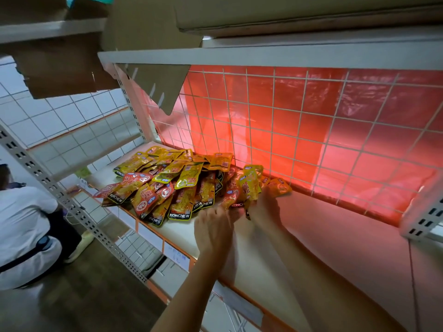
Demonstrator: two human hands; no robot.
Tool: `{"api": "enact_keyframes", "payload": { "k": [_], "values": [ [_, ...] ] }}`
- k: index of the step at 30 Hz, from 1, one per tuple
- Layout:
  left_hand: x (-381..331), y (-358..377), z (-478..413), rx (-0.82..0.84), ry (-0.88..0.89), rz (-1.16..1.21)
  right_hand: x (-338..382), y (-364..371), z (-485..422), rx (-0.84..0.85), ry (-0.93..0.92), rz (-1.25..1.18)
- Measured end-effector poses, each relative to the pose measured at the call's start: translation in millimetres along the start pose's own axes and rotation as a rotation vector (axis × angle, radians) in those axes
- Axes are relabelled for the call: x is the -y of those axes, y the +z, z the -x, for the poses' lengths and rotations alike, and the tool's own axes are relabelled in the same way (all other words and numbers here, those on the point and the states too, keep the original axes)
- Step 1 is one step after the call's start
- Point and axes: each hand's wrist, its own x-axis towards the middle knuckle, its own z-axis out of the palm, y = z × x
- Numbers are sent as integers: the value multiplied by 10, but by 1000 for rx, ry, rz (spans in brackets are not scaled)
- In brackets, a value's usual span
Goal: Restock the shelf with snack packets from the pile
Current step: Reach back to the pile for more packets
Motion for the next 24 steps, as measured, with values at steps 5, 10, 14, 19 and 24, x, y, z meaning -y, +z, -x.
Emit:
{"api": "enact_keyframes", "payload": {
  "k": [5, 10, 14, 19, 24],
  "values": [
    [-237, -63, 79, -45, 28, 193, -64, -33, 302, 21, -94, -215],
    [-451, -54, 250, -59, 91, 264, -171, -124, 456, -56, -43, -334],
    [-533, -33, 404, -66, 303, 291, -325, -309, 547, -150, -55, -292],
    [-677, -92, 423, -34, 263, 647, -621, -604, 668, -210, -25, -321],
    [-1010, -88, 412, 225, -123, 945, -944, -979, 880, -195, -41, -436]
  ]
}}
